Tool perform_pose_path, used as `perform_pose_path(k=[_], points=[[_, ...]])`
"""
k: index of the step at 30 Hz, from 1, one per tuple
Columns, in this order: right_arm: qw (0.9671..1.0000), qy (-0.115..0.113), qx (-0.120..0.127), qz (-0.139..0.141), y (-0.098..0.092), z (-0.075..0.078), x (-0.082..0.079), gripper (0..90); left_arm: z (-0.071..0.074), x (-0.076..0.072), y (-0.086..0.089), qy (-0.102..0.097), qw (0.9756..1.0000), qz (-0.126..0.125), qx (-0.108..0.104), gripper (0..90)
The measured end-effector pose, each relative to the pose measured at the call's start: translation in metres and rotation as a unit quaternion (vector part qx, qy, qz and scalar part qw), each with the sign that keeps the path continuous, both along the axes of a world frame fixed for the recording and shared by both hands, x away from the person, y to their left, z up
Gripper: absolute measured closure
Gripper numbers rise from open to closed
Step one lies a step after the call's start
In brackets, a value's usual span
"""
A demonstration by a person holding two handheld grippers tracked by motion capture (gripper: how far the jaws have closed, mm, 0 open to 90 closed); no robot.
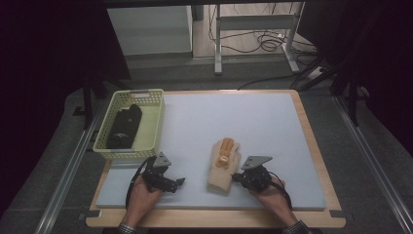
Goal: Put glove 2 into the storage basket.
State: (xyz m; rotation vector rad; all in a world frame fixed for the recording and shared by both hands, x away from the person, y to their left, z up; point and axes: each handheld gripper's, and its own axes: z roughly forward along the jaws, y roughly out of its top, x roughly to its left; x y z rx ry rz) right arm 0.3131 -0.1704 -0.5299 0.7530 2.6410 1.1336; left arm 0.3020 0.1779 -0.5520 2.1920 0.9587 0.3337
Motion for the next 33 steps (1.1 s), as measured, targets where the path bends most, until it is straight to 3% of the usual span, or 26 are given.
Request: perform_pose_path(k=[15,33], points=[[0.9999,-0.007,0.005,-0.009,0.039,-0.004,0.011,88.5,0.0,0.0,0.0,0.0,1.0,0.0,0.0,1.7],[0.9993,-0.022,0.008,-0.028,0.079,-0.008,0.041,88.6,0.0,0.0,-0.001,-0.001,1.0,0.006,0.006,0.0]])
